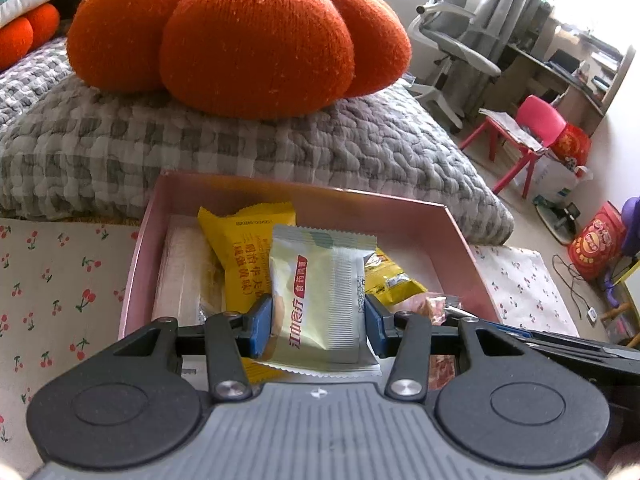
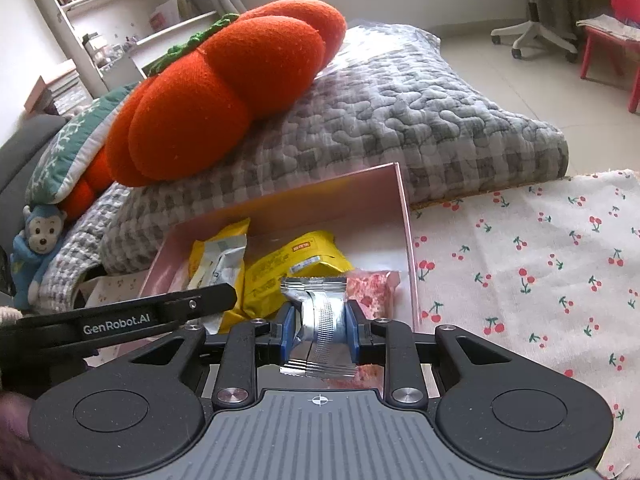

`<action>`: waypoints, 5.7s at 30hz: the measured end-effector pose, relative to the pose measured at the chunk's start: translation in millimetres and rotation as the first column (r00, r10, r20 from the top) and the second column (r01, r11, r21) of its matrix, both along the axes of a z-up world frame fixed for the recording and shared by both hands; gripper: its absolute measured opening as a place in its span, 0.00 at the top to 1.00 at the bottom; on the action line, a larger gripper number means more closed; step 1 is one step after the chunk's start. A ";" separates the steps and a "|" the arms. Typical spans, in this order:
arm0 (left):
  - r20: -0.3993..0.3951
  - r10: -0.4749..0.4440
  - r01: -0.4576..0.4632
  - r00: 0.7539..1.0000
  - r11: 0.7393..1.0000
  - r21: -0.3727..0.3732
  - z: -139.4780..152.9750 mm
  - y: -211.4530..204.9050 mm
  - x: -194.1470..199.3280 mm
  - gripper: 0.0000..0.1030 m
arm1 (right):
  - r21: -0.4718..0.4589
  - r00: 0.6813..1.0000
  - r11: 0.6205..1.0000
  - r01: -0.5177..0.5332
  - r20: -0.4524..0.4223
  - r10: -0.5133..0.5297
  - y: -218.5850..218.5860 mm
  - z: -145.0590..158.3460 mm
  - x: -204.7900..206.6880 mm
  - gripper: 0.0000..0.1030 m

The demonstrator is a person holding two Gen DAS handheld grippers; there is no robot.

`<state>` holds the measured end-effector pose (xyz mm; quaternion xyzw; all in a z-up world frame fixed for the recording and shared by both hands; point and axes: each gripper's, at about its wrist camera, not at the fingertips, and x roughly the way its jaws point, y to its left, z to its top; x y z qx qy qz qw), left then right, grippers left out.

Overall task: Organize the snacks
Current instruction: 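Lower both packets into the box and open both tools, then withdraw both tools from the box back over the snack pile, then grasp the brown square cake packet with the left tool while the right tool grasps the large yellow packet, then carry the cake packet and yellow packet over the pink box with both tools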

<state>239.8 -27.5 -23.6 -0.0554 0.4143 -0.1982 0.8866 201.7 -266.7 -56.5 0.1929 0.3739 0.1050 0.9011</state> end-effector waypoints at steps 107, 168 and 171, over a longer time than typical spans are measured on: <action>0.140 -0.301 0.289 0.943 0.952 0.102 -36.8 -9.5 -194.8 0.50 | -0.205 0.961 0.956 -0.212 0.135 0.242 -17.1 -22.3 -185.3 0.43; 0.197 -0.251 0.205 0.948 0.952 0.227 -34.4 -25.5 -207.5 0.36 | -0.150 0.987 0.976 -0.156 0.011 0.159 -14.6 -29.5 -166.3 0.56; 0.213 -0.268 0.213 0.940 0.945 0.248 -33.5 -27.6 -208.3 0.33 | -0.158 0.987 0.975 -0.157 0.014 0.161 -15.6 -28.2 -168.4 0.60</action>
